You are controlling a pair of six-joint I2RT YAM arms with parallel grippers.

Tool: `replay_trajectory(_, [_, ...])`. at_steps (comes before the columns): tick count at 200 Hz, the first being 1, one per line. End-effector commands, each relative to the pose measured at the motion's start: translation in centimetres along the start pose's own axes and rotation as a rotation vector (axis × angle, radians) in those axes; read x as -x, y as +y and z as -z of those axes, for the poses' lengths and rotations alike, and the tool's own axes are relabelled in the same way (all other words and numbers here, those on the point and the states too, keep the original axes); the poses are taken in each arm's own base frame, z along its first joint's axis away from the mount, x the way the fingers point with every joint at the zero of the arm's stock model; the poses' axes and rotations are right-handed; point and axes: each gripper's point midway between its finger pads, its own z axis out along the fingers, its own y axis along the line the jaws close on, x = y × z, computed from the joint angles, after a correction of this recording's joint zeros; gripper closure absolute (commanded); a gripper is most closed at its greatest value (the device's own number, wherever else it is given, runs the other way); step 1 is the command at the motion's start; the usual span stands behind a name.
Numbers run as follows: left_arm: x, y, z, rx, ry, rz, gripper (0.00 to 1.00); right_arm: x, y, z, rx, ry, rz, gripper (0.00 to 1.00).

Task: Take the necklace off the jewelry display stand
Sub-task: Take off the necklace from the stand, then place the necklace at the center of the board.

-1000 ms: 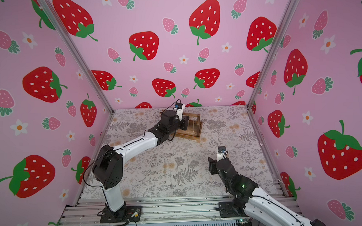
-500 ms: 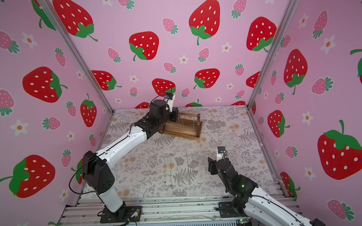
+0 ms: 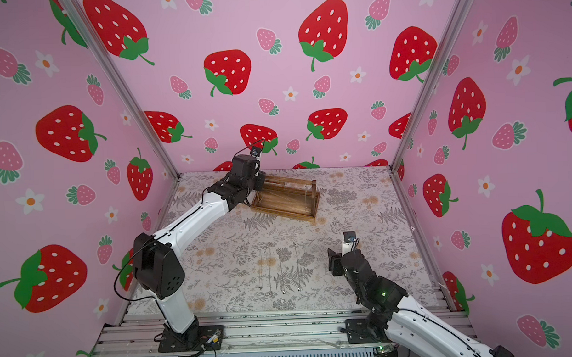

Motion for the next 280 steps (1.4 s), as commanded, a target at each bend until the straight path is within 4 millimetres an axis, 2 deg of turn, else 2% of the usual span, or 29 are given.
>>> replay_trajectory(1, [0.2,1.8,1.8,0.053,0.020,-0.012,1.00,0.7,0.9,0.2,0.043,-0.001,0.000,0.35])
replay_trajectory(23, [0.0,1.5,4.2,-0.022,0.042,0.041,1.00,2.1,2.7,1.0,0.121,0.018,0.001,0.34])
replay_trajectory(45, [-0.6,0.8,7.6,-0.121,0.059,0.102,1.00,3.8,5.8,2.3,0.270,0.041,0.020,0.34])
replay_trajectory(61, [-1.1,-0.7,10.6,-0.248,0.068,0.135,1.00,4.7,8.5,3.6,0.414,0.061,0.061,0.33])
replay_trajectory(81, [-1.9,-3.9,14.8,-0.454,0.079,0.162,1.00,5.6,11.1,4.8,0.547,0.080,0.114,0.32])
replay_trajectory(95, [-2.2,-6.8,18.2,-0.679,0.083,0.209,1.00,6.1,12.0,5.0,0.579,0.085,0.135,0.29])
replay_trajectory(113, [-2.4,-8.9,22.1,-0.875,0.085,0.259,1.00,6.9,13.0,5.3,0.626,0.075,0.148,0.27])
replay_trajectory(140, [-2.9,-10.6,27.0,-1.072,0.089,0.308,1.00,8.0,14.6,6.7,0.723,0.049,0.159,0.28])
replay_trajectory(162, [-3.0,-11.7,30.0,-1.177,0.080,0.335,1.00,8.9,15.4,8.0,0.788,0.022,0.147,0.28])
replay_trajectory(188, [-3.3,-13.0,32.5,-1.251,0.073,0.320,1.00,9.5,16.1,9.6,0.872,-0.012,0.144,0.30])
replay_trajectory(206, [-3.7,-13.9,33.1,-1.263,0.082,0.303,1.00,9.6,16.9,10.9,0.945,-0.003,0.154,0.31])
replay_trajectory(227, [-4.4,-14.7,33.2,-1.270,0.096,0.289,1.00,9.7,17.8,12.0,1.019,0.010,0.159,0.32])
replay_trajectory(280, [-5.3,-15.7,33.2,-1.287,0.104,0.293,1.00,9.7,19.1,13.0,1.097,0.025,0.176,0.28])
